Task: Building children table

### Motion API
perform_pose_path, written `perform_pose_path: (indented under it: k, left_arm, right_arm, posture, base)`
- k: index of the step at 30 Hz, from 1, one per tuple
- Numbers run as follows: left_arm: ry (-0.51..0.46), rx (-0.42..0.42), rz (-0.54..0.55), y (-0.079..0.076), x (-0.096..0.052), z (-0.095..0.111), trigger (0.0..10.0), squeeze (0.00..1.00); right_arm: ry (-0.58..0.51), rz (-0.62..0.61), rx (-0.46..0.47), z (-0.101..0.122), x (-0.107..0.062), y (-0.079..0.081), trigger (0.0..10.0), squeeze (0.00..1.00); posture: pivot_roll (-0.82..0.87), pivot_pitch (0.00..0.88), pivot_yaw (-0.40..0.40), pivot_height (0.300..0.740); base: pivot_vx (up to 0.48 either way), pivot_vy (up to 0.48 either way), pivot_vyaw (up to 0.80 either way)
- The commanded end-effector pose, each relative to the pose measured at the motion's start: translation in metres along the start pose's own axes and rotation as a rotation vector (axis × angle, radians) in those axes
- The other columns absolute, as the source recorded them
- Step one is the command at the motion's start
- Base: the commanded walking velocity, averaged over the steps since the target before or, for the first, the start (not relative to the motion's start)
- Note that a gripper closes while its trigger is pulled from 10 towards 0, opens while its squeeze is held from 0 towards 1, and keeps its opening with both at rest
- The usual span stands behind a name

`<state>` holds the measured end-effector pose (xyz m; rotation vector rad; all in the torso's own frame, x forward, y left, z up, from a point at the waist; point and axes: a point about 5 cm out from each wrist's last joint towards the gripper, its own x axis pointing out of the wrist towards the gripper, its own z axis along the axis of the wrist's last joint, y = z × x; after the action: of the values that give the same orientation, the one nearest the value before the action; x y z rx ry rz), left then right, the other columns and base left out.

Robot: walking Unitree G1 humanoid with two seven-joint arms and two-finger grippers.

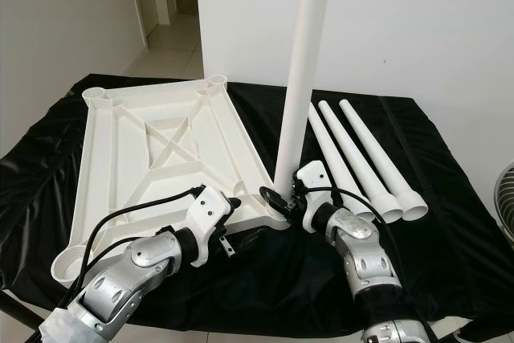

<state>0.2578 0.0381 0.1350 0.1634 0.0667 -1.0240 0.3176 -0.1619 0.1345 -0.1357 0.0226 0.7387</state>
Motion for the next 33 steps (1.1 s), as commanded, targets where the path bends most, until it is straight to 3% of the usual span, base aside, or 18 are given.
perform_pose_path:
  k: [1,9,13,15,18,19,22,26,30,31,33]
  left_arm:
    - [0.011,-0.006,-0.115,-0.006,0.002,-0.002,10.0,0.00]
    - [-0.019,-0.031,-0.064,-0.001,0.003,0.005,10.0,0.00]
    - [-0.016,-0.041,-0.052,-0.001,0.000,0.005,10.0,0.00]
    - [-0.016,-0.041,-0.051,-0.001,-0.001,0.004,10.0,0.00]
    - [-0.012,-0.053,-0.030,0.001,-0.005,0.003,10.0,0.00]
    - [-0.012,-0.053,-0.030,0.001,-0.005,0.003,10.0,0.00]
    - [-0.014,-0.065,-0.013,0.002,-0.006,0.003,10.0,0.00]
    - [-0.012,-0.071,-0.009,0.002,-0.008,0.002,10.0,0.00]
    - [-0.011,-0.073,-0.008,0.002,-0.009,0.002,10.0,0.00]
    - [-0.008,-0.071,-0.009,0.003,-0.009,0.001,10.0,0.00]
    - [-0.007,-0.070,-0.010,0.003,-0.009,0.001,10.0,0.00]
  right_arm:
    - [0.006,0.016,0.002,-0.004,0.001,0.004,0.0,0.00]
    - [-0.019,-0.146,0.036,-0.008,0.004,0.011,0.0,0.00]
    - [-0.039,-0.342,0.123,-0.007,0.009,0.015,0.0,0.00]
    - [-0.040,-0.366,0.135,-0.007,0.010,0.016,0.0,0.00]
    - [-0.082,-0.550,0.170,-0.003,0.013,0.024,0.0,0.00]
    - [-0.082,-0.550,0.170,-0.003,0.013,0.024,0.0,0.00]
    - [-0.056,-0.765,0.191,-0.008,0.010,0.027,0.0,0.00]
    - [-0.055,-0.777,0.192,-0.006,0.013,0.035,0.0,0.00]
    - [-0.062,-0.764,0.187,-0.004,0.011,0.033,0.0,0.00]
    - [-0.065,-0.761,0.185,-0.003,0.009,0.030,10.0,0.00]
    - [-0.067,-0.757,0.189,-0.003,0.009,0.029,10.0,0.00]
  posture:
    - [-0.03,0.027,0.008,0.740]
    - [-0.02,0.024,0.017,0.740]
    - [-0.01,0.027,0.016,0.740]
    - [-0.01,0.027,0.016,0.740]
    - [0.00,0.027,0.013,0.740]
    - [0.00,0.027,0.013,0.740]
    - [0.00,0.024,0.009,0.740]
    - [0.00,0.020,0.005,0.740]
    - [0.00,0.018,0.008,0.740]
    - [-0.01,0.015,0.010,0.740]
    - [-0.01,0.015,0.010,0.740]
  base:
    - [0.000,0.000,0.00]
    - [0.000,0.000,0.00]
    - [0.000,0.000,0.00]
    - [0.000,0.000,0.00]
    - [0.000,0.000,0.00]
    - [0.000,0.000,0.00]
    - [0.000,0.000,0.00]
    - [0.000,0.000,0.00]
    - [0.000,0.000,0.00]
    - [0.000,0.000,0.00]
    - [0.000,0.000,0.00]
